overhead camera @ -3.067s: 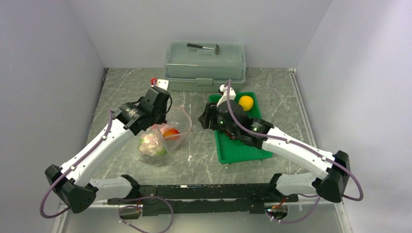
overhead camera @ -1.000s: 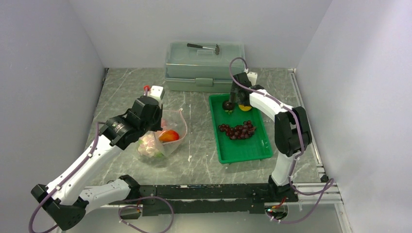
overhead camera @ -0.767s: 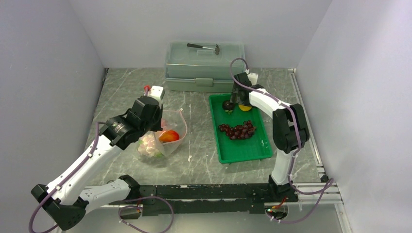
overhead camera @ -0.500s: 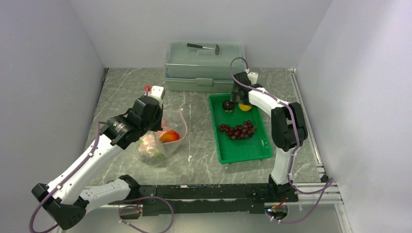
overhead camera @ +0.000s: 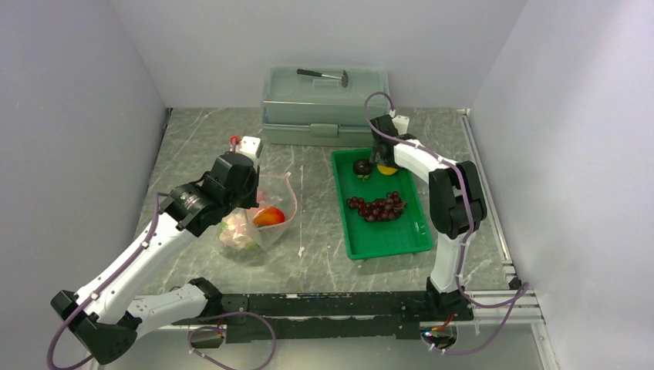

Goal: Place the food in the zip-top bag and seal the zipper
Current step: Pick up the fake fruit from the bin.

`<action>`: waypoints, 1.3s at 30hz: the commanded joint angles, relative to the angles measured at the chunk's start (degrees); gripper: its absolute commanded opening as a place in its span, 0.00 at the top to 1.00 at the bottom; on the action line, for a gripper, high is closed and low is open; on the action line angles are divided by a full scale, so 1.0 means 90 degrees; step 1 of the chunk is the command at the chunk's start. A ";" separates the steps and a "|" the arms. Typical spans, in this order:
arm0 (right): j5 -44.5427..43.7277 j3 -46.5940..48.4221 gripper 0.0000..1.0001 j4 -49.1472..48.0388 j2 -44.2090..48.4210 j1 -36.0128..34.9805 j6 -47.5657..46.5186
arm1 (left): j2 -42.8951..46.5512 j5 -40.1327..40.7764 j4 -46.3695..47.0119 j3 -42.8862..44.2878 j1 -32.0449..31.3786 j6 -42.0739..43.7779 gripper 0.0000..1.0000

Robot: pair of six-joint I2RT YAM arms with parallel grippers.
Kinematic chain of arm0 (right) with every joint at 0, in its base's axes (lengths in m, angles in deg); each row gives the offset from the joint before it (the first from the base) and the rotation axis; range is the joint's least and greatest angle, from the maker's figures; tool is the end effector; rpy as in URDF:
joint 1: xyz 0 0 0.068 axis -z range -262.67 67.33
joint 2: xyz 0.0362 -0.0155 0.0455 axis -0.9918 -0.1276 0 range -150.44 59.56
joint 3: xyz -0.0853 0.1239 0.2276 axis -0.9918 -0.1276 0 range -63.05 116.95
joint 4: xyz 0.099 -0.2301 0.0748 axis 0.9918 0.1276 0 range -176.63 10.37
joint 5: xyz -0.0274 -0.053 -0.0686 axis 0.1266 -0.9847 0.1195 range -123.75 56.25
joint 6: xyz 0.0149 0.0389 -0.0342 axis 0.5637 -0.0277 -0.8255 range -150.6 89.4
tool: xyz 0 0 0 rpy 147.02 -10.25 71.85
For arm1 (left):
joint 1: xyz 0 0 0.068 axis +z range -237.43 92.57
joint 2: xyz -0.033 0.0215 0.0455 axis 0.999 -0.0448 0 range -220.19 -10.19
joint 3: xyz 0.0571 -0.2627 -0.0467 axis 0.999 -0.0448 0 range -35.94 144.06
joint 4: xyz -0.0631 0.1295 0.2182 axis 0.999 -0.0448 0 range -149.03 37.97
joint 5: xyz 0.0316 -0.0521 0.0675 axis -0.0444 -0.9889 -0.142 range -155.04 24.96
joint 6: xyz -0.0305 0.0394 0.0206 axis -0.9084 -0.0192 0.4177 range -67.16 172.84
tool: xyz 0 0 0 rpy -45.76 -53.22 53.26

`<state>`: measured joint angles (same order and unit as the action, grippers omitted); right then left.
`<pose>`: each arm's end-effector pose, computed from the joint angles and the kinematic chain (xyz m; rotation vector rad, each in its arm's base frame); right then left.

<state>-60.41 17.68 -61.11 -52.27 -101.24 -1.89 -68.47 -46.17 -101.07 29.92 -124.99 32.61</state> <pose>0.4004 0.1177 0.1951 0.3853 2.3959 -0.2343 0.1631 -0.1108 0.3586 0.1720 2.2463 -0.1626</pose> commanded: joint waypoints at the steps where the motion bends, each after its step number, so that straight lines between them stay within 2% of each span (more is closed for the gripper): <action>1: 0.0046 -0.0060 0.53 -0.0248 0.0413 0.0032 -0.0026 | 0.0045 -0.0048 0.0181 0.0025 0.0027 0.0031 1.00; 3: 0.0097 -0.0166 0.58 -0.0292 0.0582 0.0032 -0.0031 | 0.0057 -0.0039 0.0181 0.0016 0.0026 0.0022 1.00; 8: 0.0154 -0.0434 0.61 -0.0336 0.1123 0.0023 -0.0071 | 0.0069 -0.0038 0.0173 0.0019 0.0031 0.0021 1.00; 13: 0.0335 -0.0599 0.62 -0.0271 0.1733 0.0013 -0.0123 | 0.0094 -0.0031 0.0178 0.0011 0.0031 0.0012 1.00; 23: 0.1542 -0.1045 0.62 -0.0562 0.3227 -0.0217 -0.0149 | 0.0069 0.0035 0.0172 0.0014 0.0028 0.0002 1.00; 32: 0.2303 -0.1127 0.63 -0.0568 0.4304 -0.0931 -0.0148 | 0.0038 0.0082 0.0147 0.0011 0.0025 -0.0016 1.00; 39: 0.3067 -0.1133 0.63 -0.0796 0.4625 -0.1630 -0.0158 | 0.0031 0.0113 0.0136 0.0012 0.0029 -0.0013 1.00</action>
<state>-38.40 7.58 -64.76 -12.36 -113.68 -2.70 -68.47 -45.99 -101.09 29.92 -124.95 32.46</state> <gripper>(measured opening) 0.664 0.012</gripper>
